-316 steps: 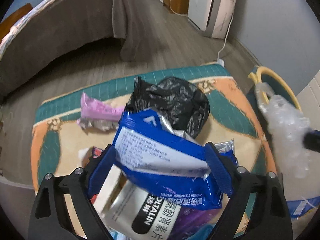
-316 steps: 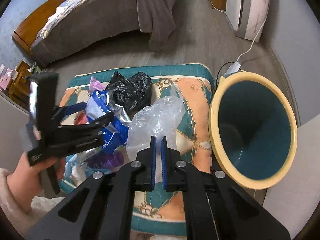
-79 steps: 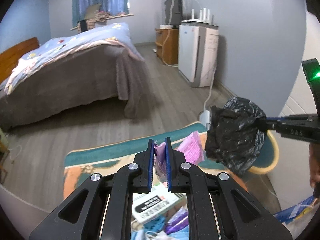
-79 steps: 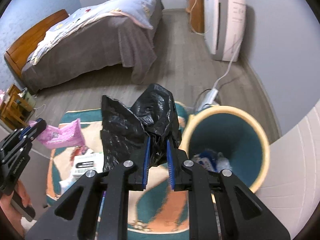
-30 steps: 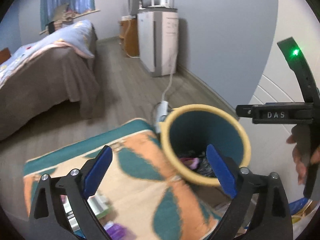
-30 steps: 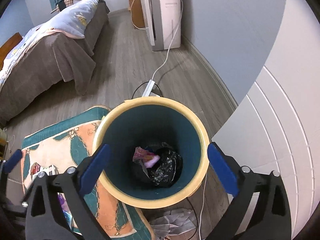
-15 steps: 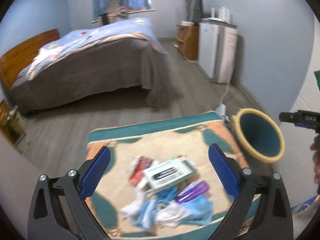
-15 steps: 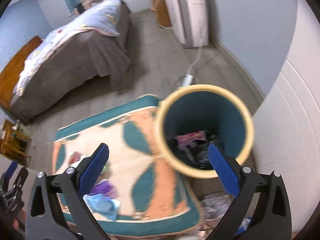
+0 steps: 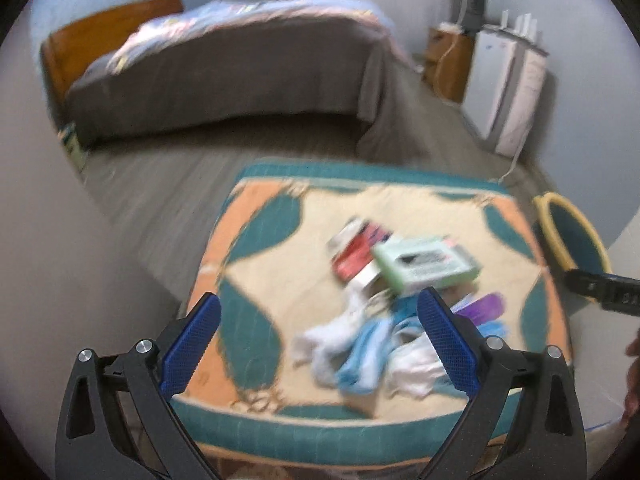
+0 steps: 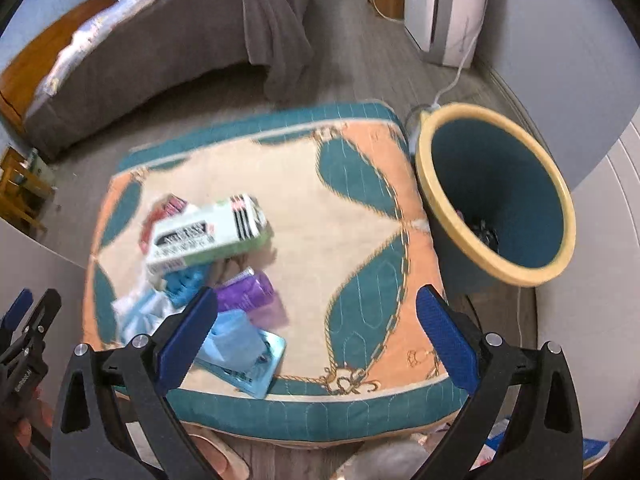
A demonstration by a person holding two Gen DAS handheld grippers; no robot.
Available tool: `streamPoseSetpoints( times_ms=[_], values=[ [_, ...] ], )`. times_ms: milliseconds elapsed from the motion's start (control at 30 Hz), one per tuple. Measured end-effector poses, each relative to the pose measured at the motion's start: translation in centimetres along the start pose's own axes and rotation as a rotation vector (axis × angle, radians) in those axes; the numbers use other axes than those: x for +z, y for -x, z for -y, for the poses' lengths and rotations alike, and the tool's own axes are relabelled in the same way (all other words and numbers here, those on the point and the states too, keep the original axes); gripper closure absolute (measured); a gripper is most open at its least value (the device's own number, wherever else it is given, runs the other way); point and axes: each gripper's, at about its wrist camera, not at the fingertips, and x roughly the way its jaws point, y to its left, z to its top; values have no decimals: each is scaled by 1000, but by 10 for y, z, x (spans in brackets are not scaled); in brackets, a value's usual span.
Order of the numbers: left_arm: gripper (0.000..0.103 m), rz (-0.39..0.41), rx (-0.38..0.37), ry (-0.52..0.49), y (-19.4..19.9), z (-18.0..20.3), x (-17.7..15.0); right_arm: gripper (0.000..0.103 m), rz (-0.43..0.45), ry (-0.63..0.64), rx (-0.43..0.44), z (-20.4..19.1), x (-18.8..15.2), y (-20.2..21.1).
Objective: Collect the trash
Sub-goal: 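Return both tools to the cushion and grasp a white tissue with the right tool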
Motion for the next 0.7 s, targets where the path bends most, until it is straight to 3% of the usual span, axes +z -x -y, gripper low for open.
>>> streamPoseSetpoints(
  times_ms=[100,167,333,400,467,533,633,700],
  values=[
    [6,-29,58,0,-9,-13,-1,6,-15,-3,-16,-2,-3,-8],
    [6,-43,56,34,-12,-23,0,6,-15,17,-21,-11,-4,-11],
    [6,-39,62,36,-13,-37,1,10,-47,89,58,-48,-13,-25],
    [6,-41,54,19,-15,-39,0,18,-71,125,69,-63,-18,-34],
    [6,-45,19,10,-16,-42,-1,35,-107,172,94,-80,-24,-44],
    [6,-65,-5,9,-20,-46,-1,45,-134,210,122,-94,-29,-49],
    [6,-114,-16,20,-31,-53,-5,58,-161,264,152,-113,-35,-53],
    [6,-141,-24,26,-38,-56,-7,61,-172,301,152,-124,-38,-55]
  ],
)
